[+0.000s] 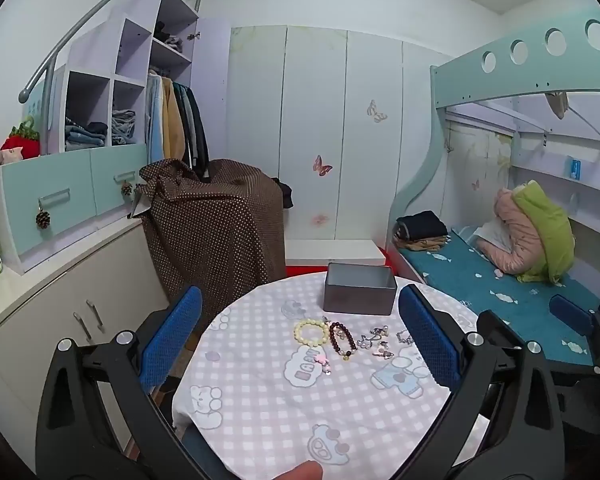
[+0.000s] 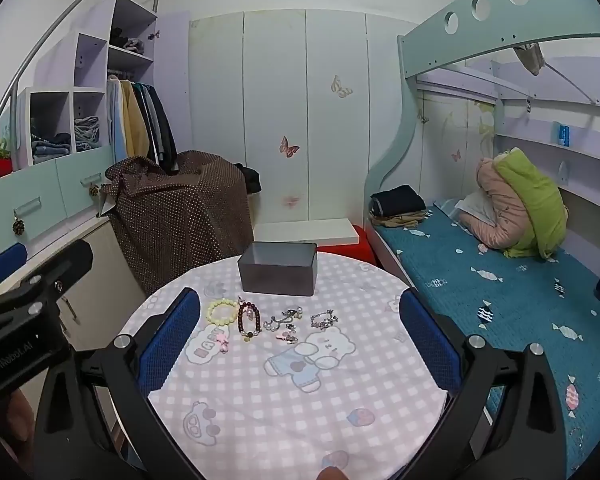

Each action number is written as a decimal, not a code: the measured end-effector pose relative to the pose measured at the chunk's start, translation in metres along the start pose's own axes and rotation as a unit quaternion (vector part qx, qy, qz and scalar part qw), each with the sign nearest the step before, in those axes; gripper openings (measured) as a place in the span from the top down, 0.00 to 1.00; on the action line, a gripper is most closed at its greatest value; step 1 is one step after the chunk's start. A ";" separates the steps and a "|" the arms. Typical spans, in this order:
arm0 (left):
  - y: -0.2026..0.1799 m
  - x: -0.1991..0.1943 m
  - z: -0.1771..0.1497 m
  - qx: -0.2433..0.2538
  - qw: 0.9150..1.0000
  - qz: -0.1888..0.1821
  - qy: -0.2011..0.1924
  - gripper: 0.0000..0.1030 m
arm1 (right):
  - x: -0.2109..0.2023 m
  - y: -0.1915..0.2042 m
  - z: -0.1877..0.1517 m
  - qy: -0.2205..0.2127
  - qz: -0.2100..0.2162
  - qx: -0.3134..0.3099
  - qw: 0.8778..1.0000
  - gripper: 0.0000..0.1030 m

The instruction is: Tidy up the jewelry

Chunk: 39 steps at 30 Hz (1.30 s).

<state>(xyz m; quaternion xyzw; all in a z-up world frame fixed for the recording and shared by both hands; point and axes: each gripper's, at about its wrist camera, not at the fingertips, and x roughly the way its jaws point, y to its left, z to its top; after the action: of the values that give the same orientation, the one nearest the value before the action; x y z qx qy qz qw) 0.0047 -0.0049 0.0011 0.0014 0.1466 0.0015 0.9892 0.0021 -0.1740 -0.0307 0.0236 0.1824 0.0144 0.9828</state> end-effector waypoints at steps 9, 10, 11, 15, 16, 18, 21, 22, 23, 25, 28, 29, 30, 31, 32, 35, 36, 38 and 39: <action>0.009 0.001 0.001 -0.005 1.000 -0.006 -0.006 0.05 | 0.004 0.000 0.002 0.002 0.004 -0.001 1.000 0.07; 0.010 0.000 0.001 -0.006 1.000 -0.004 -0.008 0.05 | 0.004 0.000 0.002 0.002 0.004 -0.002 1.000 0.07; 0.011 0.001 0.001 -0.007 1.000 -0.003 -0.009 0.05 | 0.004 0.000 0.004 0.001 0.003 -0.003 1.000 0.07; 0.015 0.001 0.002 -0.014 1.000 0.000 -0.013 0.05 | 0.004 -0.001 0.007 -0.006 -0.004 -0.005 1.000 0.07; 0.016 0.001 0.002 -0.014 1.000 0.001 -0.013 0.05 | 0.004 -0.001 0.007 -0.007 -0.004 -0.005 1.000 0.07; 0.015 0.001 0.002 -0.014 1.000 0.000 -0.013 0.05 | 0.004 -0.001 0.007 -0.008 -0.006 -0.003 1.000 0.07; 0.015 0.001 0.001 -0.012 1.000 0.000 -0.011 0.05 | 0.004 -0.002 0.007 -0.007 -0.008 -0.004 1.000 0.07; 0.014 0.002 0.001 -0.011 1.000 0.000 -0.010 0.05 | 0.004 -0.003 0.008 -0.007 -0.007 -0.005 1.000 0.07; 0.014 0.003 0.000 -0.012 1.000 -0.001 -0.009 0.05 | 0.004 -0.003 0.008 -0.008 -0.007 -0.005 1.000 0.07; 0.014 0.004 -0.002 -0.013 1.000 -0.001 -0.008 0.05 | 0.003 -0.004 0.009 -0.010 -0.008 -0.005 1.000 0.07; 0.014 0.005 -0.003 -0.012 1.000 -0.002 -0.008 0.05 | 0.003 -0.003 0.011 -0.012 -0.011 -0.007 1.000 0.07; 0.014 0.005 -0.003 -0.012 1.000 -0.001 -0.008 0.05 | 0.003 -0.003 0.010 -0.013 -0.012 -0.007 1.000 0.07; 0.014 0.005 -0.003 -0.013 1.000 -0.001 -0.008 0.05 | 0.003 -0.003 0.010 -0.013 -0.012 -0.007 1.000 0.07; 0.014 0.005 -0.003 -0.013 1.000 -0.001 -0.008 0.05 | 0.003 -0.004 0.011 -0.013 -0.012 -0.006 1.000 0.07; 0.014 0.005 -0.003 -0.014 1.000 -0.001 -0.008 0.05 | 0.003 -0.003 0.011 -0.013 -0.012 -0.007 1.000 0.07; 0.015 0.006 -0.005 -0.017 1.000 -0.002 -0.007 0.05 | 0.003 -0.001 0.012 -0.013 -0.012 -0.011 1.000 0.07; 0.015 0.007 -0.005 -0.016 1.000 -0.002 -0.007 0.05 | 0.003 -0.001 0.013 -0.014 -0.011 -0.011 1.000 0.07; 0.014 0.007 -0.006 -0.015 1.000 -0.001 -0.008 0.05 | 0.003 0.001 0.015 -0.014 -0.011 -0.013 1.000 0.07; 0.015 0.007 -0.005 -0.014 1.000 -0.001 -0.008 0.05 | 0.003 0.001 0.015 -0.015 -0.011 -0.013 1.000 0.07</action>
<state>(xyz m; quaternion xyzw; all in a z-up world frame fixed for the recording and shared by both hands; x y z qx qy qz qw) 0.0096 0.0100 -0.0060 -0.0130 0.1389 0.0027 0.9902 0.0103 -0.1734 -0.0179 0.0093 0.1682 0.0056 0.9857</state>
